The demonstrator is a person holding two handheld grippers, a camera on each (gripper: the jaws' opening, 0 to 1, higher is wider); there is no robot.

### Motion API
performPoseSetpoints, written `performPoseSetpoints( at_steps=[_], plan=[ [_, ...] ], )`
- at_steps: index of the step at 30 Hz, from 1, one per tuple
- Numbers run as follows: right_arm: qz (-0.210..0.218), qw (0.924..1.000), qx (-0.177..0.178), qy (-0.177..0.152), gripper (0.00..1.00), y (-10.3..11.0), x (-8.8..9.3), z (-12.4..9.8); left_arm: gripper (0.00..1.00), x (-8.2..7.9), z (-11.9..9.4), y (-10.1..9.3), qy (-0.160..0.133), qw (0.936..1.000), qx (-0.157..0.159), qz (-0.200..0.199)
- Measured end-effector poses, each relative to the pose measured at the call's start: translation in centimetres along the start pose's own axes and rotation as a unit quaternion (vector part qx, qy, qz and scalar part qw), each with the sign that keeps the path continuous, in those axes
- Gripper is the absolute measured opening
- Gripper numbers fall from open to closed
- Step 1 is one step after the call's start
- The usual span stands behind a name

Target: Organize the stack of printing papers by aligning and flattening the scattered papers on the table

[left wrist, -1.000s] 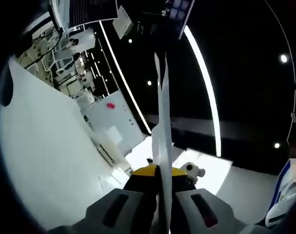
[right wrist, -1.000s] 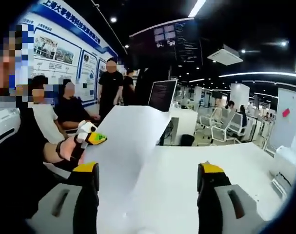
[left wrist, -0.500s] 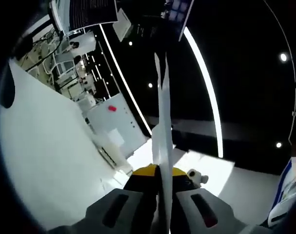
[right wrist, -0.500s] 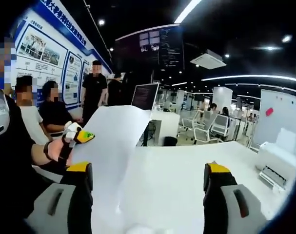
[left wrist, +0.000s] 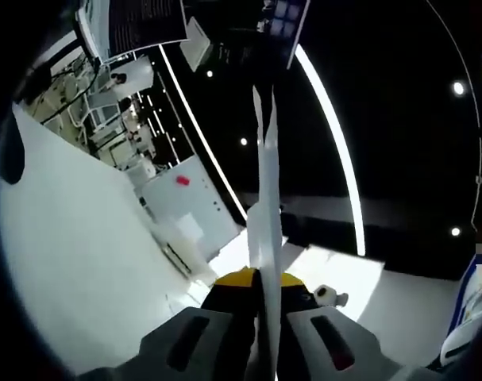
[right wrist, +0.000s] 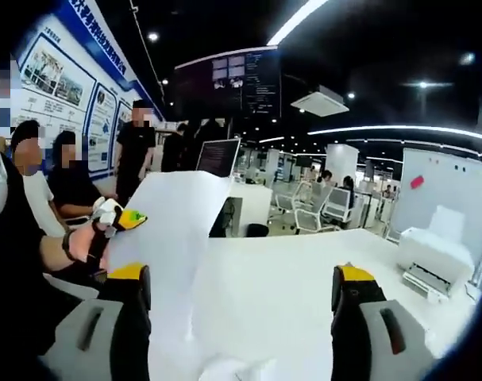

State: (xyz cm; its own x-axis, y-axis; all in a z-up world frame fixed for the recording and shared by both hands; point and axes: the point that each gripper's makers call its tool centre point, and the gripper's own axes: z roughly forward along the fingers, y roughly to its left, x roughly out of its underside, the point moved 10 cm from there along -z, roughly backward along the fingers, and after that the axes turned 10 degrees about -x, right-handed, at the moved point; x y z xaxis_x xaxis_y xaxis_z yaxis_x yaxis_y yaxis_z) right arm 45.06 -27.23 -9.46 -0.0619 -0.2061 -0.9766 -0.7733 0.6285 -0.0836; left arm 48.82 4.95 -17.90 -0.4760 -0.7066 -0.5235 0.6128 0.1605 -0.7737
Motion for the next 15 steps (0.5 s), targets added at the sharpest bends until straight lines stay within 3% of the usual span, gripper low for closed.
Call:
performPoseSetpoints(
  at_steps=[6, 15],
  plan=[
    [0.008, 0.9997, 0.023, -0.006, 0.9, 0.4, 0.4, -1.4, 0.06, 0.2, -0.1, -0.1, -0.003, 1.0, -0.003, -0.006],
    [-0.036, 0.9948, 0.087, 0.036, 0.89, 0.7, 1.9, -2.8, 0.06, 0.0, -0.1, 0.1, -0.005, 1.0, -0.005, -0.006]
  ],
)
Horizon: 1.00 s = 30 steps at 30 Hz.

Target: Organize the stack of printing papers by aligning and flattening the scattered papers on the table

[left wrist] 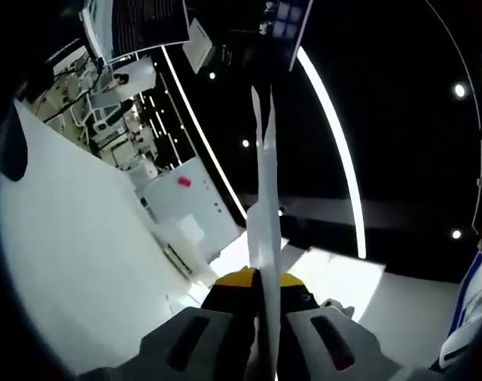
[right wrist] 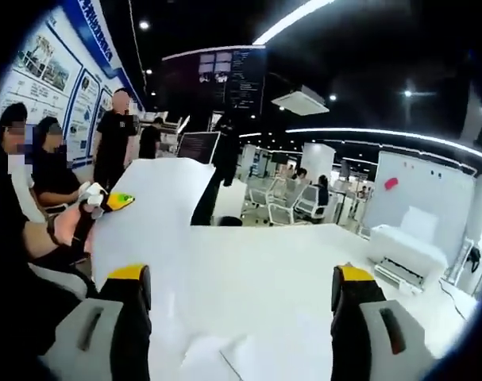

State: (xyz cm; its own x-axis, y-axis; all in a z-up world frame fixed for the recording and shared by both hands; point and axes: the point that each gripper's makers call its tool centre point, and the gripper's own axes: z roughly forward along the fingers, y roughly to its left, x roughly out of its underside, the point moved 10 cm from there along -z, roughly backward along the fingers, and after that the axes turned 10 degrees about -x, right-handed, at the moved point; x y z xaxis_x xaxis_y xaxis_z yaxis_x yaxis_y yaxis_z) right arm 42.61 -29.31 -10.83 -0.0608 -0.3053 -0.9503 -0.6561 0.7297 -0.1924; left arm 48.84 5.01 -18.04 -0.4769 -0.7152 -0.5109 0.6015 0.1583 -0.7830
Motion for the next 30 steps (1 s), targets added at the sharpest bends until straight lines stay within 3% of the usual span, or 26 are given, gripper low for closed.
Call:
performPoseSetpoints(
  at_steps=[4, 21, 30],
  plan=[
    [-0.012, 0.9998, 0.012, 0.011, 0.9, 0.3, 0.9, -0.5, 0.06, -0.1, 0.0, -0.1, -0.001, 1.0, 0.001, 0.0],
    [0.017, 0.9985, 0.049, 0.019, 0.9, 2.0, 4.6, -3.8, 0.06, -0.5, -0.3, 0.5, -0.007, 1.0, -0.004, -0.004],
    [0.035, 0.996, 0.082, -0.007, 0.9, 2.0, 5.2, -5.4, 0.06, -0.6, -0.6, 0.2, -0.013, 0.9999, 0.005, 0.009]
  ],
)
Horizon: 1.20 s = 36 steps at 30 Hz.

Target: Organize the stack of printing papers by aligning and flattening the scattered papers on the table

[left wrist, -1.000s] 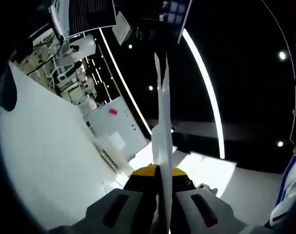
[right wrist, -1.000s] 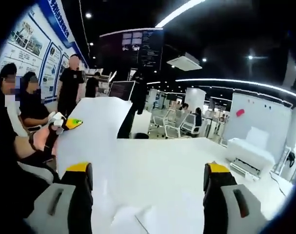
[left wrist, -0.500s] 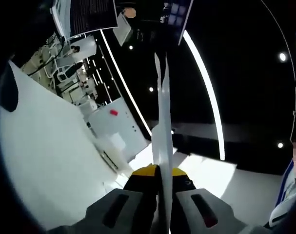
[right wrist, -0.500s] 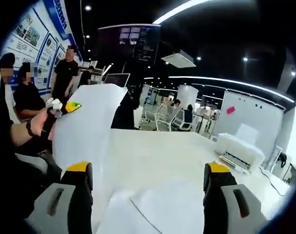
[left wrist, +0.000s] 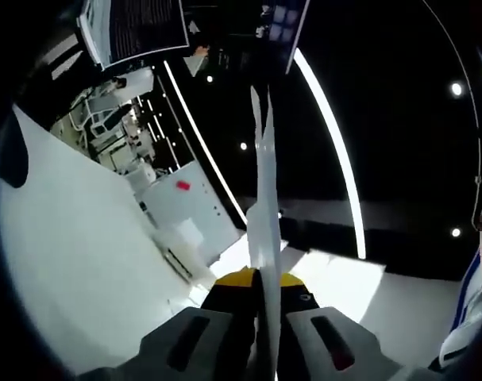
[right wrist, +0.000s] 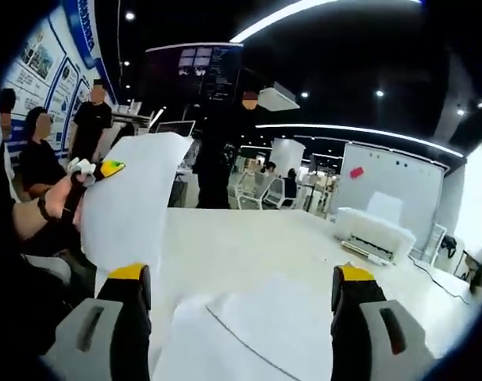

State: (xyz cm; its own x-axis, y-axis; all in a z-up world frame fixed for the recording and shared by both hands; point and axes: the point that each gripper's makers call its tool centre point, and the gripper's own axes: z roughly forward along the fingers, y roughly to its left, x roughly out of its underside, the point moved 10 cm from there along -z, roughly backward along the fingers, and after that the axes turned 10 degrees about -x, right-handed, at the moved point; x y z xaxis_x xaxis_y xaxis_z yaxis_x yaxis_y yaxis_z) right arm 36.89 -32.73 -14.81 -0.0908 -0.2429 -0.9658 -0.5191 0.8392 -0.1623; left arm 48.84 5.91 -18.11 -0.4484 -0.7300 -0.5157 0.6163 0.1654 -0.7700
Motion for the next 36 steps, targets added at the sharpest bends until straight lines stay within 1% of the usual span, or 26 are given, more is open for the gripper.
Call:
performPoseSetpoints(
  at_steps=[7, 10, 12, 14, 18, 23, 26, 29, 33, 36],
  plan=[
    [0.006, 0.9998, 0.02, 0.004, 0.9, 0.1, 0.7, -0.7, 0.06, -0.8, 0.0, 0.3, -0.014, 0.9999, -0.001, 0.001],
    [0.016, 0.9995, 0.027, 0.007, 0.89, 0.0, 1.2, -1.0, 0.06, -0.9, 0.0, 0.5, -0.018, 0.9998, -0.004, 0.0],
    [0.02, 0.9994, 0.027, 0.001, 0.89, 0.0, 1.3, -1.2, 0.06, -0.8, 0.0, 0.5, -0.018, 0.9998, -0.006, -0.003],
    [0.023, 0.9995, 0.023, 0.003, 0.89, 0.1, 1.3, -1.5, 0.06, -0.9, -0.1, 0.5, -0.02, 0.9998, -0.007, -0.006],
    [0.028, 0.9992, 0.027, -0.014, 0.9, 0.1, 0.7, -2.1, 0.06, -0.9, -0.1, 0.3, -0.022, 0.9998, -0.004, -0.002],
    [0.045, 0.9981, 0.028, -0.031, 0.9, 0.1, 0.6, -2.7, 0.06, -0.8, -0.4, 0.2, -0.028, 0.9996, -0.006, -0.004],
    [0.05, 0.9976, 0.035, -0.034, 0.9, 0.2, 0.7, -3.1, 0.06, -0.9, -0.5, 0.3, -0.031, 0.9994, -0.008, -0.009],
    [0.058, 0.9969, 0.035, -0.04, 0.9, 0.2, 0.8, -3.4, 0.06, -1.0, -0.4, 0.1, -0.033, 0.9994, -0.008, -0.003],
    [0.067, 0.9961, 0.042, -0.041, 0.9, 0.1, 1.2, -3.9, 0.06, -1.3, -0.3, 0.2, -0.037, 0.9993, -0.01, 0.0],
    [0.07, 0.9957, 0.043, -0.043, 0.9, 0.1, 1.3, -4.1, 0.06, -1.2, -0.3, 0.1, -0.036, 0.9993, -0.009, 0.001]
  ],
)
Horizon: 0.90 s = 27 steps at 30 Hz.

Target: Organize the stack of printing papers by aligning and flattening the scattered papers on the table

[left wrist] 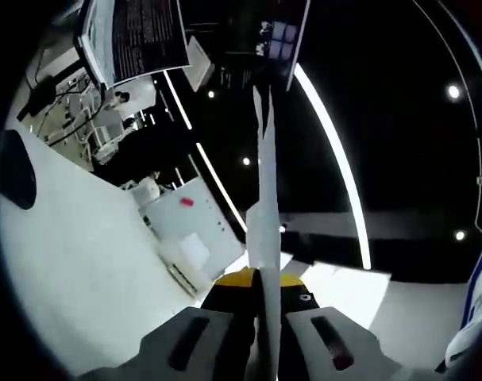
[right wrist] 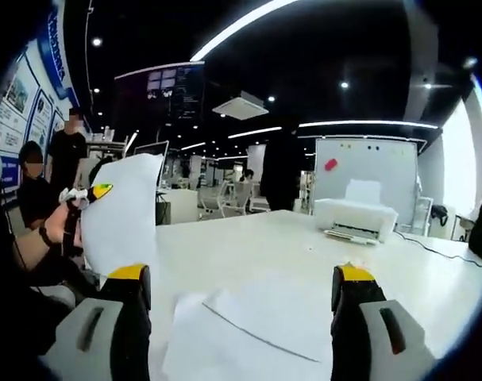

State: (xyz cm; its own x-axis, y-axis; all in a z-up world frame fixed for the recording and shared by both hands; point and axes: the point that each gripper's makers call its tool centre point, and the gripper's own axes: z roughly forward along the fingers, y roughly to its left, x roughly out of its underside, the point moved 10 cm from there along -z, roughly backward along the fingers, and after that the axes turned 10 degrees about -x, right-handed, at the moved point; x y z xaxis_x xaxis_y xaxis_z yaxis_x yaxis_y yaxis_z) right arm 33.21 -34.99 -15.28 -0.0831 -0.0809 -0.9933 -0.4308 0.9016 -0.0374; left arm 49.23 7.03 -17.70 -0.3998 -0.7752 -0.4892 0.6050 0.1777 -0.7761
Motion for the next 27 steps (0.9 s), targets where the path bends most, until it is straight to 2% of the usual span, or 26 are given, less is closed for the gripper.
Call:
performPoseSetpoints(
  at_steps=[7, 22, 27],
  plan=[
    [0.009, 0.9999, 0.008, -0.003, 0.9, -0.3, 0.2, -0.4, 0.06, -0.2, 0.2, 0.3, 0.0, 1.0, 0.001, 0.001],
    [0.025, 0.9988, 0.039, 0.012, 0.9, -1.1, 1.8, -0.1, 0.06, -0.7, -0.1, 0.2, -0.007, 1.0, 0.001, 0.007],
    [0.03, 0.9971, 0.055, 0.041, 0.9, -1.7, 3.0, 0.3, 0.06, -0.8, -0.1, 0.3, -0.008, 1.0, 0.001, 0.004]
  ],
)
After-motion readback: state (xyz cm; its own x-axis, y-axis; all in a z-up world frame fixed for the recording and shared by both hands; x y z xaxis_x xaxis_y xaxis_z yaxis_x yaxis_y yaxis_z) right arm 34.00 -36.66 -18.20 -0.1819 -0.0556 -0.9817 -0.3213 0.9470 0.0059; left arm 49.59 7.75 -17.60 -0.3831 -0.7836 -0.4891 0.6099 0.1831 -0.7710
